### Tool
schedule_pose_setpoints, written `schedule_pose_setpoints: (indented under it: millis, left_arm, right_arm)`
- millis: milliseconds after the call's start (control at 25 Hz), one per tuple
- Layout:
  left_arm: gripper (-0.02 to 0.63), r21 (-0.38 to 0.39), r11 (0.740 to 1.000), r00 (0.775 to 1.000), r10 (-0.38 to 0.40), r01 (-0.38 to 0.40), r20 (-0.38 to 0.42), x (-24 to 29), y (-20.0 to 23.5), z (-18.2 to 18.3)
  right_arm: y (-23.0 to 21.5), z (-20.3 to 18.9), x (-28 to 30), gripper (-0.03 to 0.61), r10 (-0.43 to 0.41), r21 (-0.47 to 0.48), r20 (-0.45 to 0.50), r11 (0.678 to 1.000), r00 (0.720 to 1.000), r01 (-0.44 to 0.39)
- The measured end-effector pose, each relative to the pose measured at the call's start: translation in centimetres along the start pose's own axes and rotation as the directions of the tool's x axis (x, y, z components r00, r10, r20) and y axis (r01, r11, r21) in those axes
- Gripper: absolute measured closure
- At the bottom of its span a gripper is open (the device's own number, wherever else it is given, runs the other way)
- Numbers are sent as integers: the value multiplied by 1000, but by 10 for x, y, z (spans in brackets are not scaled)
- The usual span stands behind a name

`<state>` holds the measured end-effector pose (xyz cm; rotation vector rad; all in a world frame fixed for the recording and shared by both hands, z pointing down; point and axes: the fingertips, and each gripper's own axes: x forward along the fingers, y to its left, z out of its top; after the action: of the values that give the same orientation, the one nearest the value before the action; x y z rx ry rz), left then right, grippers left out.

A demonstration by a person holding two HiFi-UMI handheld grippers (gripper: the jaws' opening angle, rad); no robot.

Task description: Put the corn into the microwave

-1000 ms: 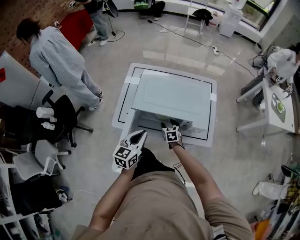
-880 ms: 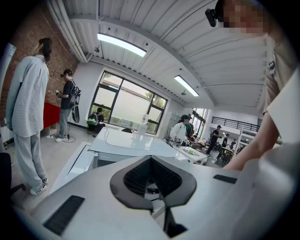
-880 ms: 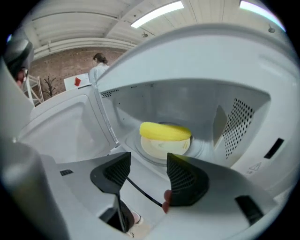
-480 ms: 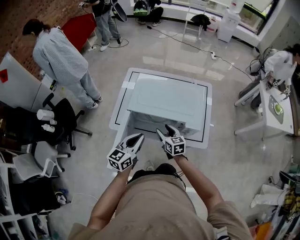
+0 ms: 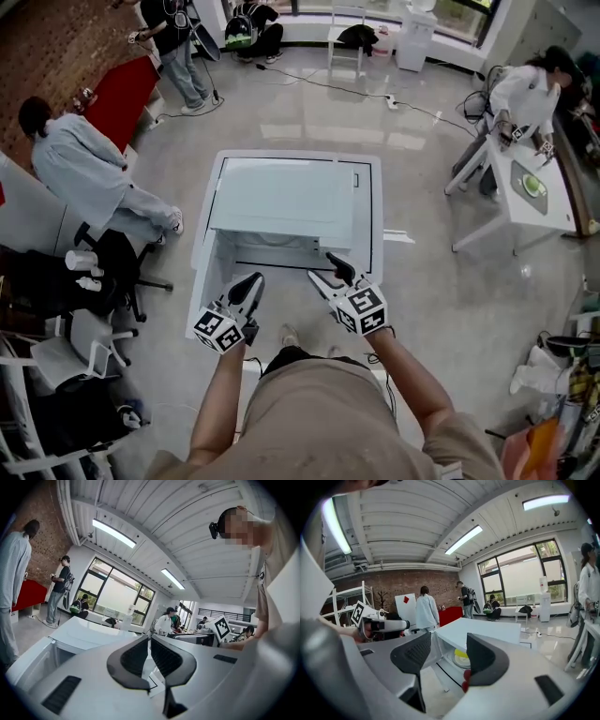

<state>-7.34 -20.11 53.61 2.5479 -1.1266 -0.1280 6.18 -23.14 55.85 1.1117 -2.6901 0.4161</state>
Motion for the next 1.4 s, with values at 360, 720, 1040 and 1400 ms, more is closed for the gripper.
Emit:
schedule_pose_setpoints:
  millis: [360, 720, 1040, 1400]
  left_arm:
    - [569, 12, 1000, 1000, -3, 3, -28, 4, -51, -31]
    - [568, 28, 999, 999, 34, -33, -26, 2, -87, -55]
    - [568, 19, 999, 998, 28, -27, -48, 12, -111, -69]
    - [569, 5, 999, 999, 34, -34, -34, 12, -136, -68]
  right_arm:
    - [-54, -1, -117, 334, -102, 25, 89, 995, 991, 100]
    - [-84, -35, -179, 334, -184, 50, 86, 982, 979, 180]
    - [-102, -60, -213, 334, -192, 210, 76, 962, 978, 173]
    - [-97, -51, -244, 462, -177, 145, 129, 977, 976, 158]
